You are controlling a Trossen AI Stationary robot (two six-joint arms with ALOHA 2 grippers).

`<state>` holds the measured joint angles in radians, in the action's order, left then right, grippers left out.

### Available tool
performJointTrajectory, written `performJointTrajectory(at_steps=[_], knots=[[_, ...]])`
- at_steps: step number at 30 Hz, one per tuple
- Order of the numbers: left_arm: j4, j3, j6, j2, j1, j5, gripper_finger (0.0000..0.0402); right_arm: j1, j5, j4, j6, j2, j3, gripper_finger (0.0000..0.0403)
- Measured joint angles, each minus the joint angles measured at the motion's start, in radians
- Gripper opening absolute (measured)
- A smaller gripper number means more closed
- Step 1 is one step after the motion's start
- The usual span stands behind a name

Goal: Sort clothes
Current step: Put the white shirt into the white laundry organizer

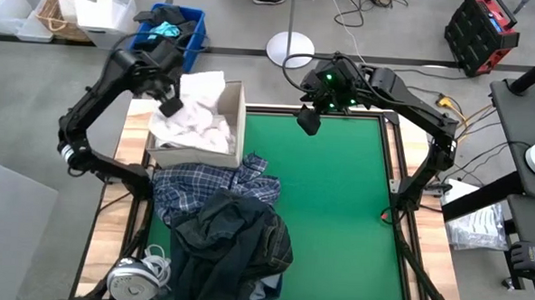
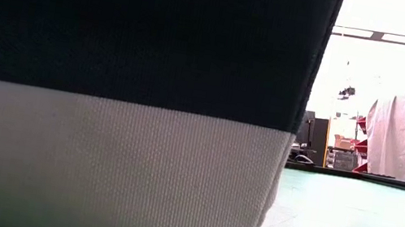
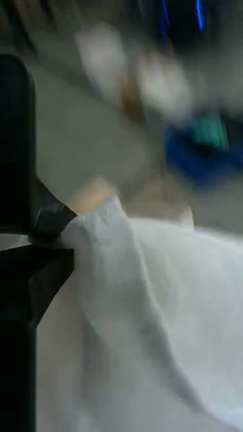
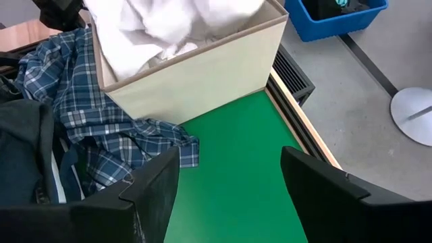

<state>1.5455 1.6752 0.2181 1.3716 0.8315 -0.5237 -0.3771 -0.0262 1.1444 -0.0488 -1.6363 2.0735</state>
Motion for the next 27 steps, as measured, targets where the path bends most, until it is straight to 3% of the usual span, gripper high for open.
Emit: performJointTrajectory(at_steps=[4,7,14,22,27], knots=[[-0.003,-0.003,0.005,0.014,0.019,0.416,0.0000,0.000,0.000,-0.002,0.001,0.000,0.000,0.0250],[0.000,-0.013,0.004,0.044,0.019,0.572,0.0000,0.000,0.000,-0.006,0.008,0.000,0.000,0.0245],[-0.030,-0.146,0.030,0.165,0.021,0.537,0.0000,0.001,-0.001,-0.005,0.007,0.000,0.000,0.0237],[-0.134,-0.336,0.031,0.211,0.021,0.582,0.0000,0.011,-0.003,0.001,0.007,0.000,0.000,0.0247],[-0.182,-0.373,0.033,0.216,0.002,0.514,0.0000,0.011,0.000,-0.008,0.020,0.000,0.000,0.0247]])
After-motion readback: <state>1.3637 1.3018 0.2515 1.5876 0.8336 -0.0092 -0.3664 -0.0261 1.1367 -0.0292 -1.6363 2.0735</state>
